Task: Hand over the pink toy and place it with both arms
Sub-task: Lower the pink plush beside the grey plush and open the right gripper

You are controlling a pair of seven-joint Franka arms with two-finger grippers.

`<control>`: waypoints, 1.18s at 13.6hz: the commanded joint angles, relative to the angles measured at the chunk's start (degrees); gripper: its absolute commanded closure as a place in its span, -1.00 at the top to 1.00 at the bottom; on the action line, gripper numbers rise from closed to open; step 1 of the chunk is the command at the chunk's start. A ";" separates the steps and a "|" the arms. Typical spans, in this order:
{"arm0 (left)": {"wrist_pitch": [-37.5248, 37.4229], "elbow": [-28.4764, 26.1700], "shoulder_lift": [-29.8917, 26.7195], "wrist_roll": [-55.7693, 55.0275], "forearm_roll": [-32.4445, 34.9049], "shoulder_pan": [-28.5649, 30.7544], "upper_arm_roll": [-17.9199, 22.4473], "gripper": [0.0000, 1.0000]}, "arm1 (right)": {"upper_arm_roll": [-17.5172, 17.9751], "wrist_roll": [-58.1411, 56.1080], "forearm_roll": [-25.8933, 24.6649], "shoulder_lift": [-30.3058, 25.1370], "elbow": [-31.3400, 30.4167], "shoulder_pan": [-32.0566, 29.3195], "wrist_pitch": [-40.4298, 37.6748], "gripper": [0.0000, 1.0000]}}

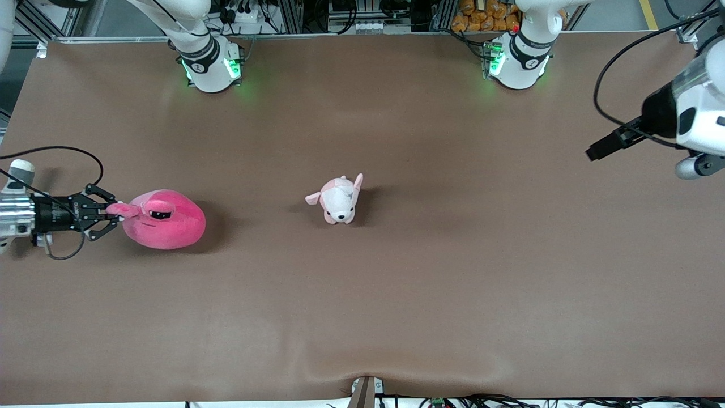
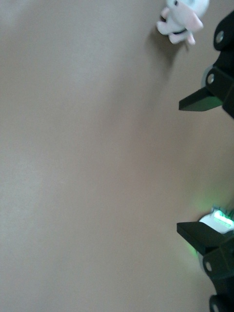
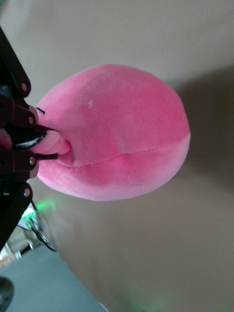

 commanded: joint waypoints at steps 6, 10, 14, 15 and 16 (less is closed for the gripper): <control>3.19 -11.61 -8.60 18.48 0.20 -14.24 16.25 1.00 | 1.38 -21.04 -10.83 4.93 0.22 -5.45 1.57 0.99; 9.71 -18.39 -13.09 18.65 0.72 -14.60 15.46 1.00 | 1.91 -24.65 -14.47 4.49 3.64 -4.56 -1.76 1.00; 11.11 -18.31 -13.97 20.33 0.73 -13.37 15.46 1.00 | 3.14 -24.40 -14.21 4.31 12.69 -1.76 -3.26 1.00; 11.12 -17.87 -13.97 20.41 0.99 -13.45 15.46 1.00 | 3.75 -24.75 -14.12 4.31 13.49 -1.05 -3.87 1.00; 10.94 -17.00 -13.71 21.02 1.17 -13.36 15.54 1.00 | 3.76 -25.19 -14.20 3.97 15.85 0.09 -4.40 1.00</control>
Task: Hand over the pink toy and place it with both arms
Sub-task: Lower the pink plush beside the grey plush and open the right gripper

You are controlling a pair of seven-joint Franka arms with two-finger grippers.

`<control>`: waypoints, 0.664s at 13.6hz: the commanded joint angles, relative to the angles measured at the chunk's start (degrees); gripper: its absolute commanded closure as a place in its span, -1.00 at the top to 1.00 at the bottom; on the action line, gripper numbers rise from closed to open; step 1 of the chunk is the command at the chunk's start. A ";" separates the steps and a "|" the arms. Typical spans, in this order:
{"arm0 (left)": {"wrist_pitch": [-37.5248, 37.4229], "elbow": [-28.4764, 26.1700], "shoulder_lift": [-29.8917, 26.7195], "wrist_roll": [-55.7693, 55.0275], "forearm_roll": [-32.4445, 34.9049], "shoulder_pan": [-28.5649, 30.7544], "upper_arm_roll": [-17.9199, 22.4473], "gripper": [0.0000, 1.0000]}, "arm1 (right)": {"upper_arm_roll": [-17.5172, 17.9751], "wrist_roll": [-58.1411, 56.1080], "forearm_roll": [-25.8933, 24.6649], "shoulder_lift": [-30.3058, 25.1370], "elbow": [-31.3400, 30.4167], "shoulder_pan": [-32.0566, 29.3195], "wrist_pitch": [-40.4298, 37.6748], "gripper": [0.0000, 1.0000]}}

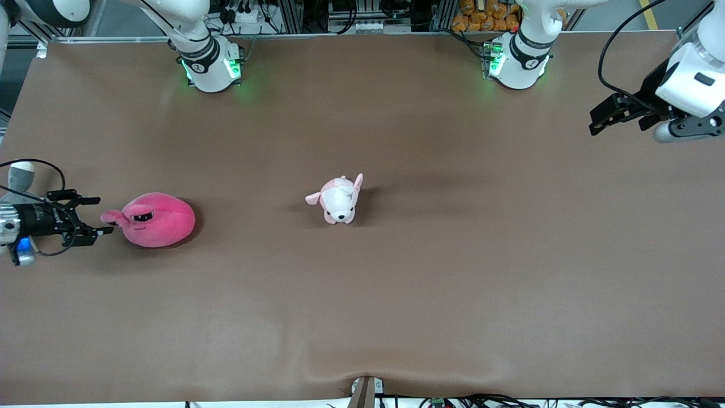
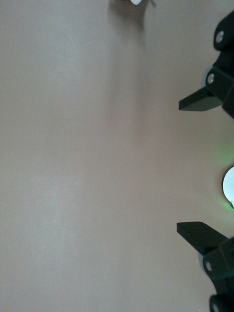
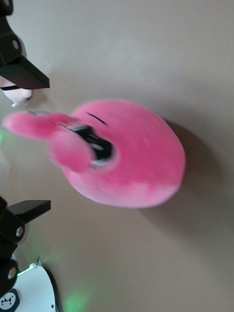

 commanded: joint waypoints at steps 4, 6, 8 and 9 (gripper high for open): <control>0.46 2.06 -0.30 5.82 1.34 0.35 0.50 1.00 | -0.09 -0.25 -1.97 -2.99 9.75 4.81 -10.73 1.00; 0.28 2.06 0.05 5.90 1.34 0.26 0.50 1.00 | 0.00 1.67 -1.88 -7.82 9.66 5.95 -11.53 1.00; 0.28 1.97 0.32 6.86 1.34 0.52 0.59 1.00 | 0.44 1.86 -1.27 -12.39 9.66 6.49 -14.59 1.00; 0.28 1.97 0.40 6.96 1.34 0.61 0.76 1.00 | 0.18 2.30 -1.53 -13.20 9.66 7.88 -16.26 1.00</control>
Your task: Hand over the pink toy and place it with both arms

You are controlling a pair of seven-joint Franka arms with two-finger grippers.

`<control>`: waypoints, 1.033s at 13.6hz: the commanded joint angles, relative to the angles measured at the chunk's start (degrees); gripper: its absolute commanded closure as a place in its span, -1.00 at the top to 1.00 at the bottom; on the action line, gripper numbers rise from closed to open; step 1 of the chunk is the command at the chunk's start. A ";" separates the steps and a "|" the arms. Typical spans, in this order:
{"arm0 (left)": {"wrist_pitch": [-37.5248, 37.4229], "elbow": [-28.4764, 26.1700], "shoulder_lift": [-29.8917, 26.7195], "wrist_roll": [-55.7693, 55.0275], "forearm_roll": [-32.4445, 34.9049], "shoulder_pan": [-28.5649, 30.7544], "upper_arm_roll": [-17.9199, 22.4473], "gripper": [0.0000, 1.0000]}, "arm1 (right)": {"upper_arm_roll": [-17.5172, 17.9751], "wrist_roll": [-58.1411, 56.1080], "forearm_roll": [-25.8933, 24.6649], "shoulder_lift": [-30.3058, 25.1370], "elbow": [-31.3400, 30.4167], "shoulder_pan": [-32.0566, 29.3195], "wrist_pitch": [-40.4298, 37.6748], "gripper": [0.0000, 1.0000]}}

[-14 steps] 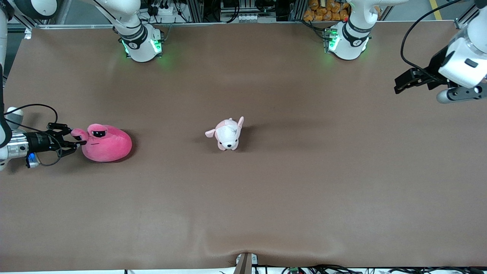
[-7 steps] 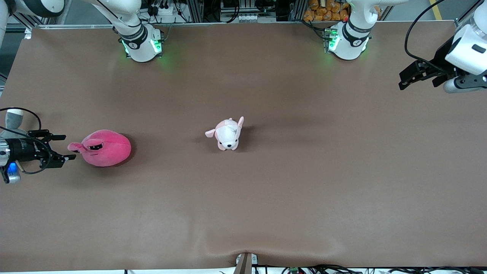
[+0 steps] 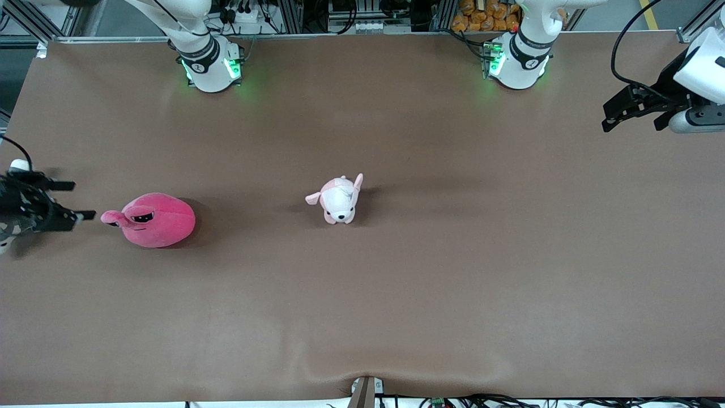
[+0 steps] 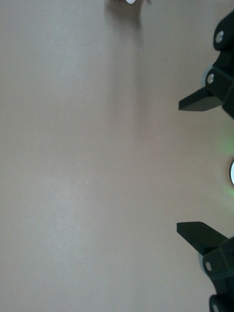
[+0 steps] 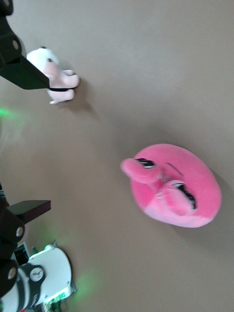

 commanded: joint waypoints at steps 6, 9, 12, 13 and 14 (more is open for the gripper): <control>0.00 -0.04 0.10 1.70 0.31 2.85 0.39 1.00 | -0.17 0.41 -1.51 -12.17 2.02 8.72 -3.68 1.00; 0.53 0.05 0.27 1.62 0.40 2.76 0.30 1.00 | -0.17 -1.77 -8.94 -15.95 1.84 13.97 -7.01 1.00; 0.27 -0.13 0.27 1.53 0.49 2.76 0.30 1.00 | -0.61 -19.32 -14.78 -20.35 -2.09 14.97 -8.07 1.00; 0.18 0.05 0.27 1.09 0.75 2.67 0.13 1.00 | -0.96 -22.24 -14.61 -21.49 -4.29 13.31 -7.46 1.00; -0.08 0.14 0.27 0.57 0.93 2.67 -0.05 1.00 | -0.97 -23.31 -14.35 -22.28 -6.14 12.25 -6.41 1.00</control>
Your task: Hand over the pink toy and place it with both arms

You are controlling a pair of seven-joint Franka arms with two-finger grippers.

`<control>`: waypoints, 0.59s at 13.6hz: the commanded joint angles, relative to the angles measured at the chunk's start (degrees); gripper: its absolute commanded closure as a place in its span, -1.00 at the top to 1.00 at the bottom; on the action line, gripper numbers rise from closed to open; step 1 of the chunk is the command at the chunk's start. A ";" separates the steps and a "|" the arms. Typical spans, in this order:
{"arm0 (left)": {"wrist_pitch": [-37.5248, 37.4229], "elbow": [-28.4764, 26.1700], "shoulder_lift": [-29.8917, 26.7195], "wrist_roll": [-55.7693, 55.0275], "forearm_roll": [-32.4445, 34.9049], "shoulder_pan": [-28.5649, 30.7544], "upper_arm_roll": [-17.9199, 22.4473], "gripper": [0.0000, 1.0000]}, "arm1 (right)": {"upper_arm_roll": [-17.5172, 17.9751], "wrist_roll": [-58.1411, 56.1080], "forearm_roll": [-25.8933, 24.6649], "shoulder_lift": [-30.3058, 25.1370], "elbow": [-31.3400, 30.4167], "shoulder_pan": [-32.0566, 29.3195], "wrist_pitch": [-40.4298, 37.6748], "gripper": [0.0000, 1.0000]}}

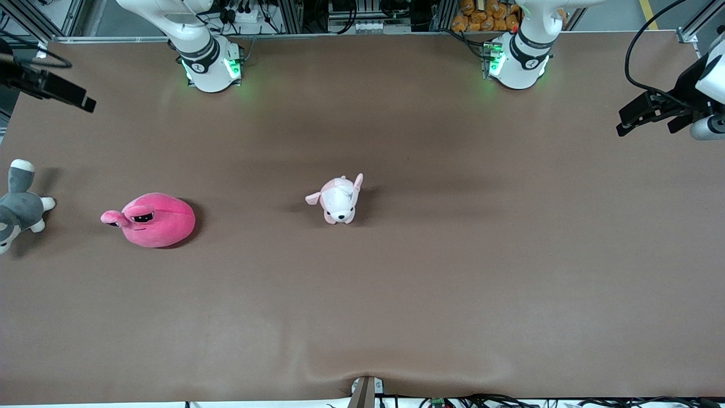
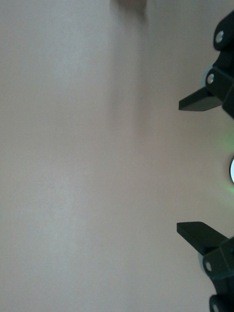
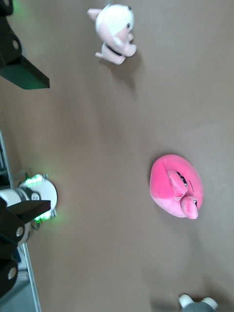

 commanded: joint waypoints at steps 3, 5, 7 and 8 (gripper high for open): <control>-0.29 0.36 0.32 0.56 1.34 0.16 -0.31 1.00 | -0.84 -7.80 -0.35 -10.03 -16.51 -3.30 8.64 1.00; -0.38 0.88 0.94 0.47 2.56 0.16 -0.04 1.00 | -0.84 -8.86 -0.35 -15.13 -23.37 -3.04 12.33 1.00; -0.38 1.58 0.77 -0.05 7.12 -0.28 -0.57 1.00 | -0.58 -9.04 -0.35 -18.14 -27.44 -2.77 14.81 1.00; -0.38 1.59 0.42 -0.41 7.05 -0.28 -0.66 1.00 | -0.49 -9.04 -0.44 -17.71 -26.66 -2.77 14.72 1.00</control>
